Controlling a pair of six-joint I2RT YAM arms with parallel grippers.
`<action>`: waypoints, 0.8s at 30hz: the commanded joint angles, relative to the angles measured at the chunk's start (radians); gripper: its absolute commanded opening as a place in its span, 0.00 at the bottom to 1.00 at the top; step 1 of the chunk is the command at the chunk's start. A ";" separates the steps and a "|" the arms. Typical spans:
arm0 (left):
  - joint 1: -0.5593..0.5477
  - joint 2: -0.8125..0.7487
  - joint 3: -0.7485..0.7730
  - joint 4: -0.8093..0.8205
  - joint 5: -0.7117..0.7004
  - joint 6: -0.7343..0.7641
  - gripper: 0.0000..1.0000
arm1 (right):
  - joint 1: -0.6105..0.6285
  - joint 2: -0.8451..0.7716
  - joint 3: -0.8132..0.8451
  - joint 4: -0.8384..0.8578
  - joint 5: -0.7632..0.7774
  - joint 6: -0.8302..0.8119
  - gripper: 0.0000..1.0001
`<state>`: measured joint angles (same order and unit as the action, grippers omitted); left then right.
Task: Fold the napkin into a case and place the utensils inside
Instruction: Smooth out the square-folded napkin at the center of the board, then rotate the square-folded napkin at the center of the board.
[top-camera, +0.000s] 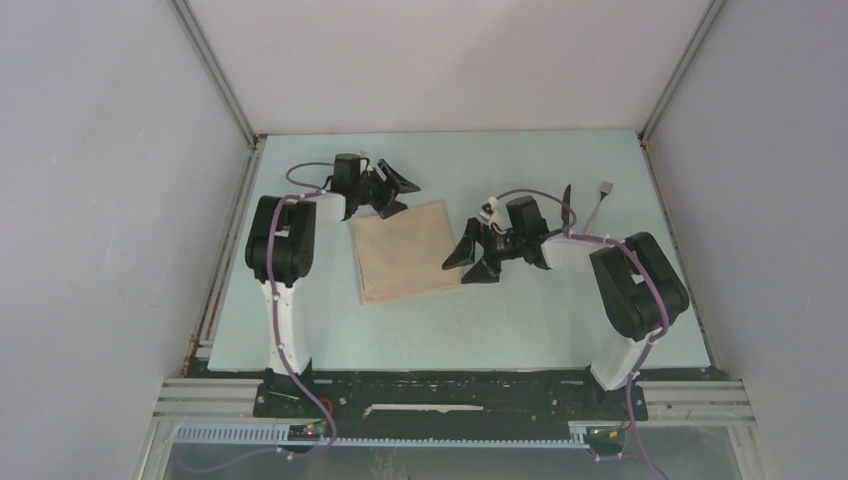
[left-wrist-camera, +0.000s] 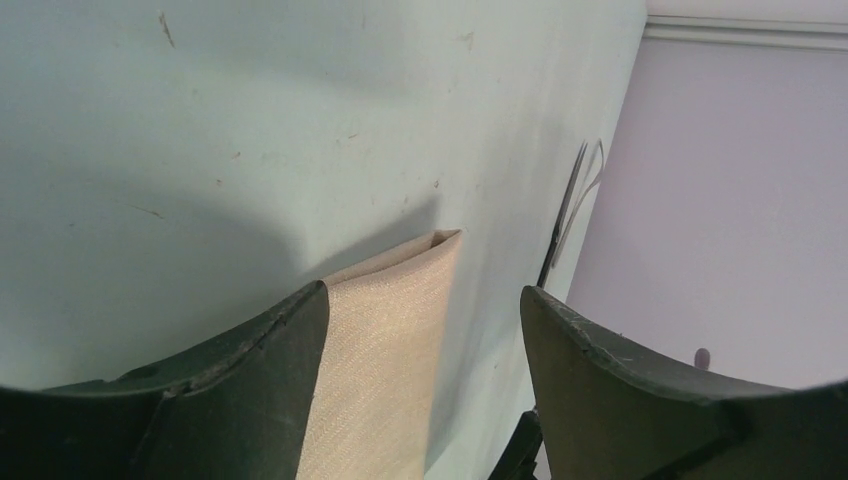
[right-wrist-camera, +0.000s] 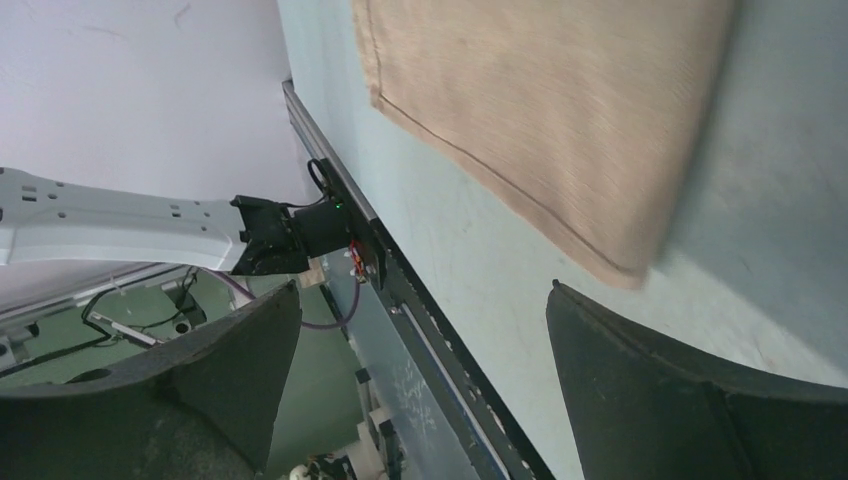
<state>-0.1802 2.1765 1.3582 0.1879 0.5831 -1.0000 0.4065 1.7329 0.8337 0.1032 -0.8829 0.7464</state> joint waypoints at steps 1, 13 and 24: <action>0.005 -0.109 0.017 -0.055 0.034 0.047 0.77 | 0.046 0.068 0.138 -0.093 -0.013 -0.048 0.99; -0.001 -0.679 -0.272 -0.400 -0.104 0.338 0.79 | 0.000 -0.014 0.044 -0.315 0.265 -0.113 0.88; 0.003 -0.866 -0.331 -0.608 -0.239 0.506 0.79 | -0.010 0.107 0.057 -0.197 0.172 -0.105 0.54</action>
<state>-0.1772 1.3590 1.0241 -0.3447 0.3939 -0.5705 0.3985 1.8111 0.8833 -0.1402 -0.7094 0.6552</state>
